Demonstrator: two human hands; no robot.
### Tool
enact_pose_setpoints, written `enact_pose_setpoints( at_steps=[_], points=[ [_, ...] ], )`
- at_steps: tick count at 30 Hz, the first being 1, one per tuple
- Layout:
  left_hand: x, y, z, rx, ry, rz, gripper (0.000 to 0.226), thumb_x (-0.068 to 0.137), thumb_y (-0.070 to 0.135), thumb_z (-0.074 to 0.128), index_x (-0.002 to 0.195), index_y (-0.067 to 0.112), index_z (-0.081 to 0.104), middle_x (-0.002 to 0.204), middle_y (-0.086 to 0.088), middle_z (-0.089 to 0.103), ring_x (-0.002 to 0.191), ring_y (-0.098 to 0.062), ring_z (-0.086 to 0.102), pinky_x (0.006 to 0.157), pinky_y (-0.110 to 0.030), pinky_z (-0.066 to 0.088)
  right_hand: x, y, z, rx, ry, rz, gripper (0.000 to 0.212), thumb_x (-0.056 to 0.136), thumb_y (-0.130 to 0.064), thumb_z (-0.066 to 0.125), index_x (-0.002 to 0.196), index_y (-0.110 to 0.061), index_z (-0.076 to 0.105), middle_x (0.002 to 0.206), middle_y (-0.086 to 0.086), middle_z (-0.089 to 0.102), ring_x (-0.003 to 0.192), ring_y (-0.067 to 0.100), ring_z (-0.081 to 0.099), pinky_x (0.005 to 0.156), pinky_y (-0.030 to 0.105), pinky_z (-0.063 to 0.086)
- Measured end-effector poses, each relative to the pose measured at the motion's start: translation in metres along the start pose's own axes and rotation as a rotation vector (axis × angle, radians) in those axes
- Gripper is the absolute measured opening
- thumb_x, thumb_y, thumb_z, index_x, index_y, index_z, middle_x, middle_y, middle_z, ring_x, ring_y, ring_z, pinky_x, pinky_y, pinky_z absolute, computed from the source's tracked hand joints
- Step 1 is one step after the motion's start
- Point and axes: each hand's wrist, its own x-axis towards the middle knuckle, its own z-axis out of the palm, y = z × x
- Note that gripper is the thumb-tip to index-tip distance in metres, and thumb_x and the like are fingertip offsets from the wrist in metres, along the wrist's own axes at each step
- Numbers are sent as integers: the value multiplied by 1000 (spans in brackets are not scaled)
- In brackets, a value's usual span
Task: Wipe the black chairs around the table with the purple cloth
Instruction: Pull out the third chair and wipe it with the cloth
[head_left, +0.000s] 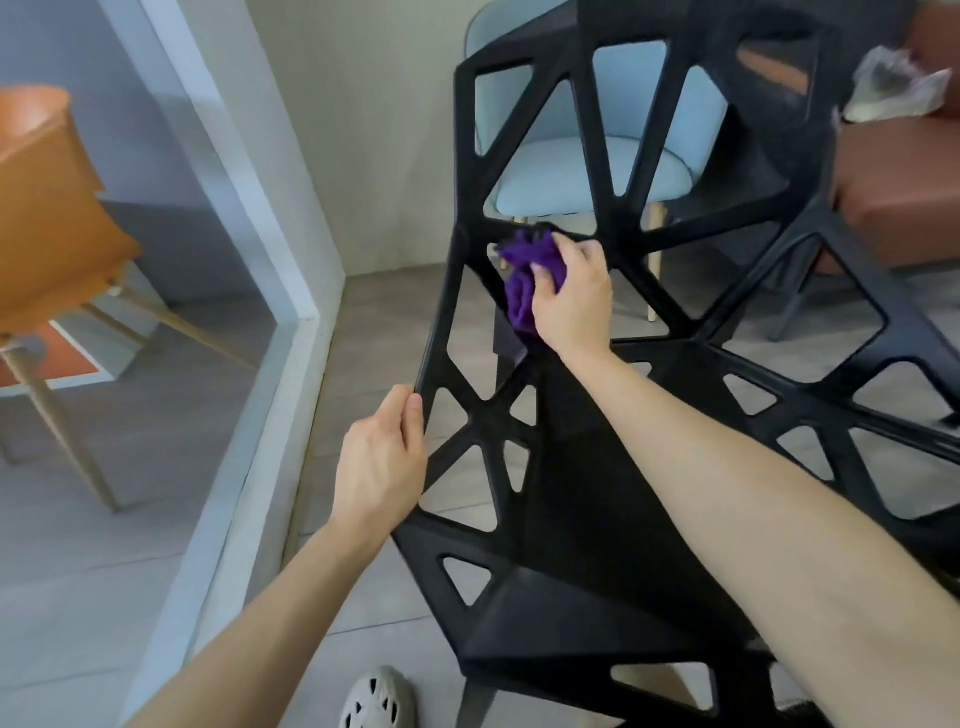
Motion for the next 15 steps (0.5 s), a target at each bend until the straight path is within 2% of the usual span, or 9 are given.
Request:
enact_pose_setpoints(
  at_steps=[2, 4, 6, 9, 10, 13, 15],
  points=[
    [-1, 0, -1, 5, 5, 6, 33, 116, 33, 34, 89, 19, 47, 62, -4, 55, 56, -30, 55, 55, -53, 47, 31, -35, 10, -1, 12, -99, 44, 104, -21, 67, 146, -14, 61, 132, 5, 57, 114, 10, 55, 107, 26, 46],
    [-1, 0, 0, 3, 2, 7, 33, 116, 36, 32, 91, 20, 48, 63, -3, 58, 57, -28, 57, 55, -53, 49, 38, -49, 29, -49, -86, -231, 46, 102, -20, 68, 147, -15, 62, 131, 3, 54, 115, 17, 60, 106, 35, 54],
    [0, -1, 0, 10, 4, 14, 34, 116, 36, 31, 91, 20, 48, 64, -3, 59, 56, -27, 57, 54, -52, 49, 16, -39, 44, -95, -136, -193, 46, 103, -20, 66, 148, -16, 60, 132, 4, 53, 114, 21, 62, 102, 40, 57],
    [-1, 1, -1, 8, 9, 24, 34, 116, 35, 31, 89, 20, 46, 62, -4, 58, 55, -28, 55, 54, -53, 47, -29, -6, 30, -100, -223, -54, 48, 103, -19, 65, 150, -19, 58, 137, 6, 54, 122, 25, 63, 108, 38, 53],
    [0, 1, -1, 7, 6, 27, 33, 116, 34, 31, 89, 20, 46, 62, -5, 57, 55, -29, 54, 54, -53, 47, -27, -1, 22, -78, -199, 1, 46, 103, -18, 65, 149, -19, 61, 136, 6, 55, 123, 26, 63, 107, 35, 50],
    [0, 0, 1, -3, 4, 23, 33, 116, 33, 32, 90, 20, 47, 61, -4, 56, 53, -29, 53, 52, -49, 45, 21, -25, 13, 50, 86, 87, 36, 106, -24, 63, 141, -16, 66, 130, 6, 60, 115, 19, 62, 100, 23, 43],
    [0, 0, -1, -8, 2, 22, 32, 116, 34, 32, 90, 22, 47, 59, -2, 55, 52, -27, 52, 49, -43, 42, 45, -58, 19, 67, 58, 25, 34, 107, -27, 63, 139, -17, 66, 129, 4, 59, 107, 14, 59, 100, 24, 46]
  ],
)
